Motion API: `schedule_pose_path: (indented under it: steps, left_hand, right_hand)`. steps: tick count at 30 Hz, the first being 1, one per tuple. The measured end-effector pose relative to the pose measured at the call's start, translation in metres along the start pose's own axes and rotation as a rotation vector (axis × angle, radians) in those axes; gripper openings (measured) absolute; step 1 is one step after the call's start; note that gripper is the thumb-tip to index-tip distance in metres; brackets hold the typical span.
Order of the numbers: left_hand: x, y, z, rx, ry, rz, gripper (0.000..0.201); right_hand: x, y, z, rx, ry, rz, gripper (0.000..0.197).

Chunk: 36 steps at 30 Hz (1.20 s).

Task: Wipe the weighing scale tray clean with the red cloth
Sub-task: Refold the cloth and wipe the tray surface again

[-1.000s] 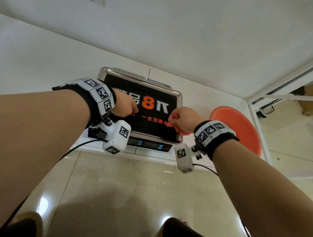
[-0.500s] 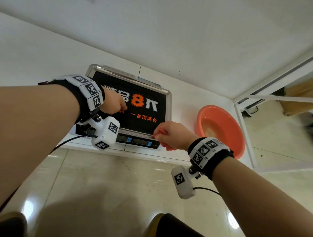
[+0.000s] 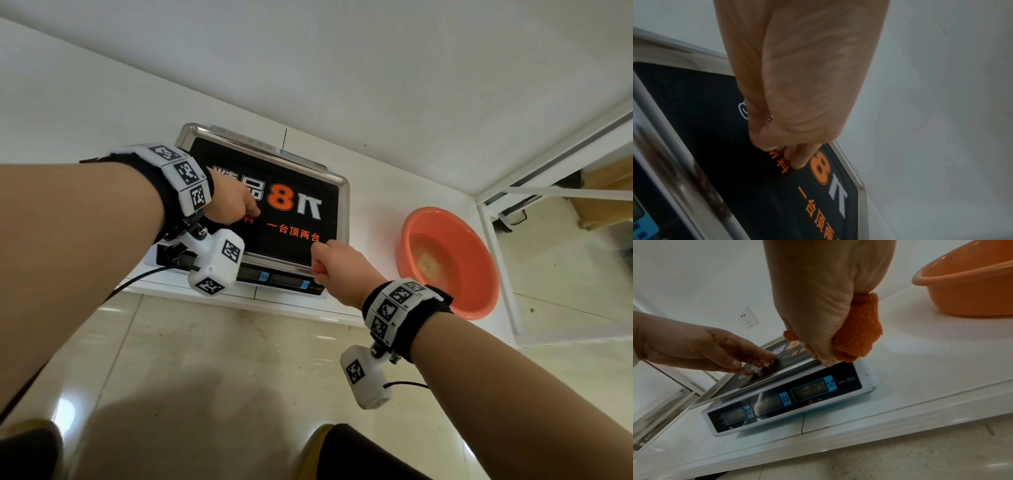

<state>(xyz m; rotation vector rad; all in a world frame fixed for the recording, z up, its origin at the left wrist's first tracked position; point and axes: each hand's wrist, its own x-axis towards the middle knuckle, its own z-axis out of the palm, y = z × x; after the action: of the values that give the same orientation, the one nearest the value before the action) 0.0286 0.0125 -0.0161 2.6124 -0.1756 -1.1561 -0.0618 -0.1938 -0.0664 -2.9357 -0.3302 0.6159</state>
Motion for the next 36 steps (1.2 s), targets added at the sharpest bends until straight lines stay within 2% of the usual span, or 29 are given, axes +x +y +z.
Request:
schedule_pose_path:
  steps: [6,12,14,16,19,21,24,27,32,36]
  left_hand:
    - [-0.003,0.001,0.001,0.006,0.001,0.004,0.047]
    - [-0.004,0.001,0.001,0.02,-0.002,0.008,0.047]
    - [-0.004,0.001,0.001,0.024,-0.004,0.006,0.047]
    - [-0.003,0.001,0.001,0.026,-0.006,0.002,0.048]
    - [-0.002,0.001,0.001,0.032,-0.005,0.001,0.047]
    - [-0.002,0.001,0.001,0.037,-0.006,0.001,0.048]
    - [-0.003,0.001,0.001,0.035,-0.016,0.01,0.047]
    - [-0.007,0.001,0.001,0.027,-0.035,0.041,0.044]
    - [-0.017,0.001,0.002,0.096,0.009,0.129,0.052]
    - [-0.027,0.008,0.002,0.079,0.03,0.17,0.057]
  right_hand:
    - [0.0,-0.002,-0.007,-0.038,-0.022,-0.025,0.018]
    - [-0.003,-0.003,-0.005,-0.059,-0.047,-0.087,0.022]
    - [-0.006,-0.002,-0.008,0.014,-0.057,-0.054,0.027]
    - [-0.009,0.003,-0.013,0.213,-0.049,0.072,0.027]
    - [-0.013,0.016,-0.027,0.499,0.065,0.283,0.015]
    - [-0.014,0.027,-0.04,0.66,0.178,0.365,0.011]
    - [-0.016,0.036,-0.056,0.914,0.375,0.449,0.015]
    - [-0.021,0.039,-0.067,1.088,0.526,0.446,0.02]
    - [-0.025,0.042,-0.073,1.261,0.609,0.481,0.027]
    - [-0.029,0.045,-0.079,1.277,0.637,0.506,0.029]
